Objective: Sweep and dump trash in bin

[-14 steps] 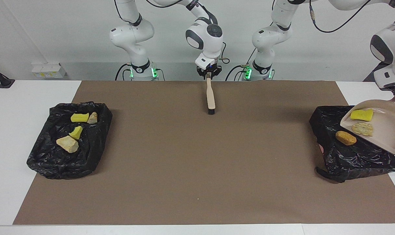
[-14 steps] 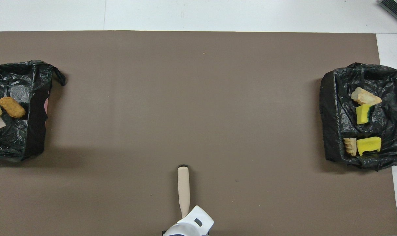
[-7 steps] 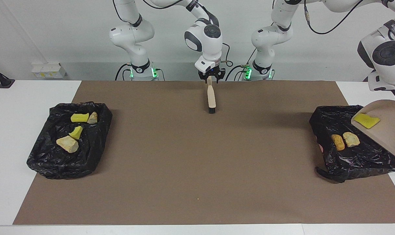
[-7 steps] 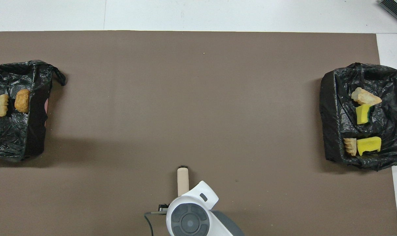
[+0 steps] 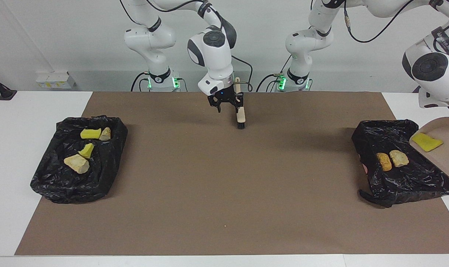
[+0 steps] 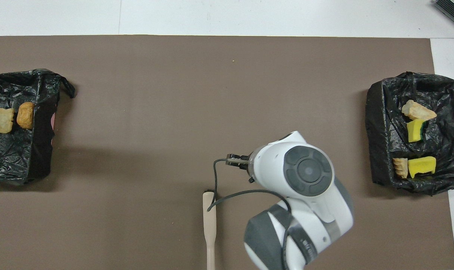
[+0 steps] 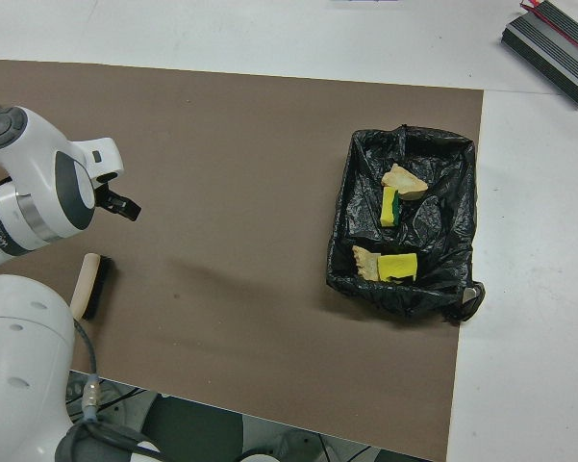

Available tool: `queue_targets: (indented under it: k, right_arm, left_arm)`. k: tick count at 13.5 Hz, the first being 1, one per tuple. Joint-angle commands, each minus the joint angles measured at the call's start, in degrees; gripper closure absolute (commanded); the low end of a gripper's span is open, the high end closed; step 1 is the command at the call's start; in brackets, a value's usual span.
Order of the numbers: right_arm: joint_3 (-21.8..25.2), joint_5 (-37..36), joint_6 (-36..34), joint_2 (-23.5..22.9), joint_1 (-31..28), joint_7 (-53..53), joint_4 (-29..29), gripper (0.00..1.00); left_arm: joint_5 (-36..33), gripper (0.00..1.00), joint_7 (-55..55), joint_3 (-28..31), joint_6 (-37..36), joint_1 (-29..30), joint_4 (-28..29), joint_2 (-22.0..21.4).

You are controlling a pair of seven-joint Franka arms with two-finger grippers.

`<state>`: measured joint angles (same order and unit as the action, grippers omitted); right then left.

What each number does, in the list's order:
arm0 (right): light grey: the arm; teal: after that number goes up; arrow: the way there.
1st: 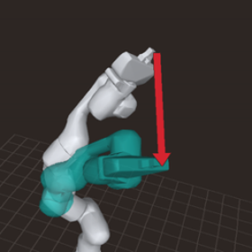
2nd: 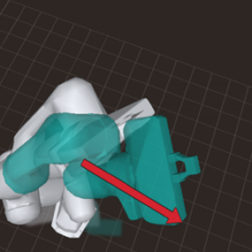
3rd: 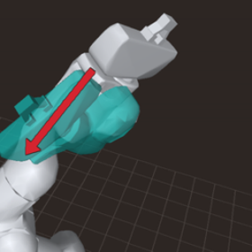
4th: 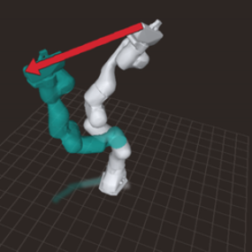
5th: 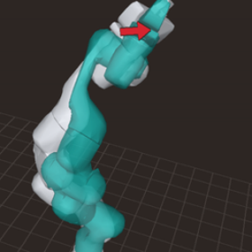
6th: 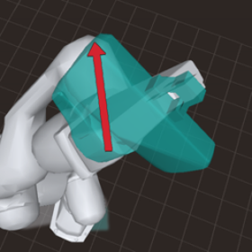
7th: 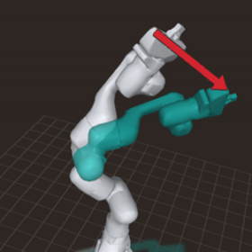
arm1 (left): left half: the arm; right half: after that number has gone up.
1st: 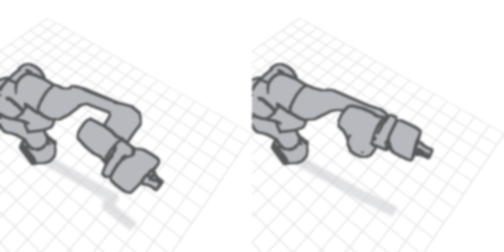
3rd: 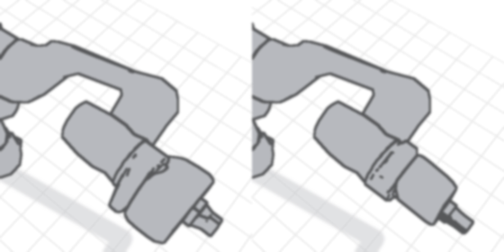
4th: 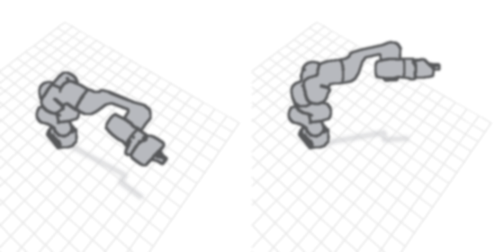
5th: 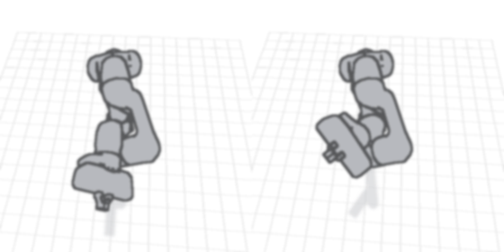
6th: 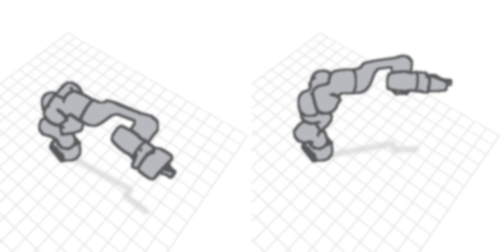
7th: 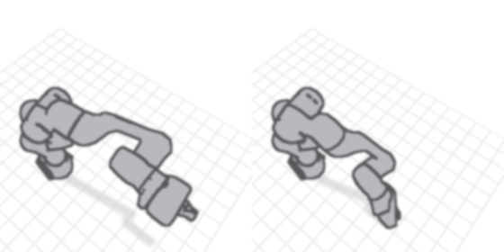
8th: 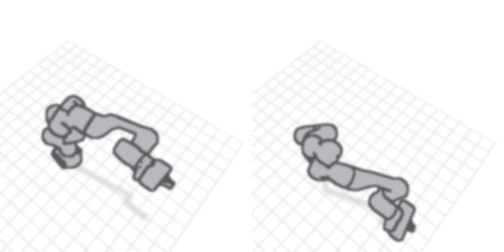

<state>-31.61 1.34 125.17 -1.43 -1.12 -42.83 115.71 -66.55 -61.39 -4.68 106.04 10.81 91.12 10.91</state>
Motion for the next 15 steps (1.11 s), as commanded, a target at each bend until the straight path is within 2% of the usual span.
queue_targets:
  k: [1, 2, 4, 6, 10, 11, 12, 13, 14, 15]
  right_arm:
    - [-0.9, -7.2, -0.5, -3.1, -4.0, 1.0, -3.6, 0.03]
    - [-0.9, -8.5, -0.6, -3.7, -5.6, 1.5, -4.9, 0.00]
    - [-0.9, -8.5, -0.7, -3.7, -7.7, 3.6, -6.3, 0.00]
    - [-1.1, -8.3, -2.0, -3.5, -9.9, 5.1, -8.0, 0.00]
    - [-1.0, -8.0, -9.7, -2.9, -11.9, 9.3, -14.3, 0.00]
    - [1.0, -7.7, -12.9, -2.3, -10.6, 10.6, -15.5, 0.00]
    - [5.8, -7.3, -15.5, -2.0, -6.7, 11.5, -17.3, 0.00]
    - [12.4, -7.3, -17.7, -1.2, -1.4, 12.9, -17.9, 0.00]
    - [16.8, -6.7, -18.5, 0.2, 1.7, 14.4, -17.9, 0.00]
    - [18.1, -5.5, -19.2, 1.5, 1.9, 15.7, -17.9, 0.00]
  left_arm:
    - [-1.5, 1.00, 6.3, 0.6, -2.8, -1.8, -0.2, 1.3]
    - [-1.9, 1.00, 7.3, 0.6, -3.6, -2.3, -0.1, 1.3]
    - [-2.4, 1.00, 7.7, 0.7, -4.3, -2.4, -0.7, 1.9]
    - [-4.5, 1.00, 7.2, 0.6, -6.0, -2.7, -3.7, 3.1]
    - [-5.1, 1.00, 7.4, 0.5, -8.5, -5.3, -4.3, 2.9]
    - [-2.6, 1.00, 8.5, 0.4, -8.5, -6.8, -3.2, 2.3]
    - [-0.7, 1.00, 10.1, 0.5, -8.2, -6.5, -2.5, 2.2]
    - [-0.7, 1.00, 10.3, 0.5, -8.4, -6.5, -2.4, 2.3]
    - [-1.4, 1.00, 10.3, 1.0, -8.7, -6.4, -2.0, 2.2]
    - [-3.3, 1.00, 10.3, 1.1, -8.8, -6.4, -1.4, 2.0]
